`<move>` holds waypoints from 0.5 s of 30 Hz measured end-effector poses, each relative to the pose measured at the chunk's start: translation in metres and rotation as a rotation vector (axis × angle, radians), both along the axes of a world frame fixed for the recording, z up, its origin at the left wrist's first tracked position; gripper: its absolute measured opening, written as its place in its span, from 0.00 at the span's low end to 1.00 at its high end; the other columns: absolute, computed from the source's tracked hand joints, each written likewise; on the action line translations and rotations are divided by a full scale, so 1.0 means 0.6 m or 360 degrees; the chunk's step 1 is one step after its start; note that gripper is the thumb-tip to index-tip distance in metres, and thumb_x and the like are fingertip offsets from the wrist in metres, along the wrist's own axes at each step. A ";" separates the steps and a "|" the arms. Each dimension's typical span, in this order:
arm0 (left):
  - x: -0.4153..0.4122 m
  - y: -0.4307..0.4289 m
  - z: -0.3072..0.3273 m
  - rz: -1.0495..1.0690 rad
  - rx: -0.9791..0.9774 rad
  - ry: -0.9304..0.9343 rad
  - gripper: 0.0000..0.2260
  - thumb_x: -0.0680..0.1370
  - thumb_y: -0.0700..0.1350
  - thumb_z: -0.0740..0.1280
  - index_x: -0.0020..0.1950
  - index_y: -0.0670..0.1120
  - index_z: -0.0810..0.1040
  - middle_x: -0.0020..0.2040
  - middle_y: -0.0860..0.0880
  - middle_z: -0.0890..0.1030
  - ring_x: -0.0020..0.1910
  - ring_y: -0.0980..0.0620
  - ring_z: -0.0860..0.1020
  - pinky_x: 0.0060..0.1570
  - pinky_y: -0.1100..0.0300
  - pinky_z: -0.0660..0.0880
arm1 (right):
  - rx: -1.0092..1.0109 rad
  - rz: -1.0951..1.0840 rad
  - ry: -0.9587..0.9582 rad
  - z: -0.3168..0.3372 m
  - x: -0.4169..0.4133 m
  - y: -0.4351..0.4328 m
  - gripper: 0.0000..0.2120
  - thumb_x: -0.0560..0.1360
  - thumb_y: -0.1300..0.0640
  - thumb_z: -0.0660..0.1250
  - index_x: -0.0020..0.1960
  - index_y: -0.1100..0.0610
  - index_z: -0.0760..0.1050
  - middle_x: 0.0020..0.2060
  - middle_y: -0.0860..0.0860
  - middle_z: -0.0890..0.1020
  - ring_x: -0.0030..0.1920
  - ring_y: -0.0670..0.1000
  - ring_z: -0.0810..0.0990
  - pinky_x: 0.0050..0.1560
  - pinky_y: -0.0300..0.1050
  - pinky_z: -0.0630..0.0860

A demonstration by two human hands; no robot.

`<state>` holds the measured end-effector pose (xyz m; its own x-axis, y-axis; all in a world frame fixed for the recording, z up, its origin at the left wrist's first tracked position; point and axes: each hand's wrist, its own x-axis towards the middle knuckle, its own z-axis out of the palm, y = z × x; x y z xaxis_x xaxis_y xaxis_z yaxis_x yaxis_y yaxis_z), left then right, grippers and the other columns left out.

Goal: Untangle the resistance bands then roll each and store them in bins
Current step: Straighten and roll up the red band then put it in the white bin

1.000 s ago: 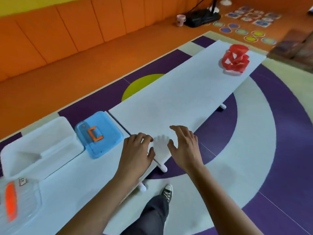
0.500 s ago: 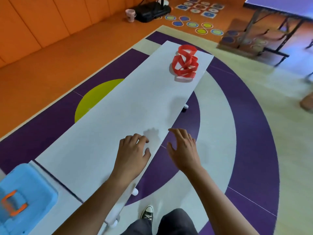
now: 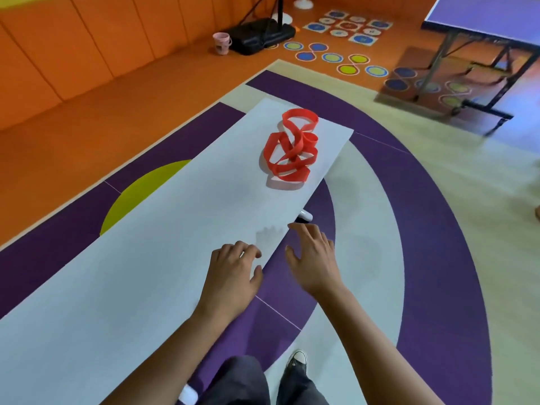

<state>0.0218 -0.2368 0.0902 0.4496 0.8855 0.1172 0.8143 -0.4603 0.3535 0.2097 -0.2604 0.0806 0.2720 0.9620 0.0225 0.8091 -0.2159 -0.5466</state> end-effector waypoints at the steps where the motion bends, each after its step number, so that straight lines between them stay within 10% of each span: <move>1: 0.024 0.015 0.000 0.0011 -0.0012 -0.0001 0.08 0.76 0.45 0.71 0.54 0.50 0.81 0.52 0.52 0.82 0.50 0.46 0.79 0.54 0.52 0.73 | -0.0001 0.0016 0.0000 0.000 0.028 0.022 0.22 0.79 0.52 0.65 0.72 0.48 0.70 0.67 0.51 0.75 0.62 0.57 0.75 0.64 0.52 0.67; 15: 0.239 0.314 -0.053 0.0085 -0.0272 0.0180 0.16 0.80 0.54 0.65 0.67 0.52 0.75 0.64 0.52 0.77 0.62 0.49 0.75 0.63 0.55 0.70 | -0.0287 0.0263 -0.0141 -0.040 0.263 0.356 0.24 0.79 0.51 0.64 0.74 0.48 0.65 0.67 0.52 0.74 0.63 0.59 0.74 0.66 0.54 0.68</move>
<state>0.1650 -0.0484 0.0583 0.4035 0.9110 -0.0854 0.8749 -0.3568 0.3276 0.3675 -0.0470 0.0568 0.1151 0.9839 -0.1365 0.8846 -0.1640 -0.4366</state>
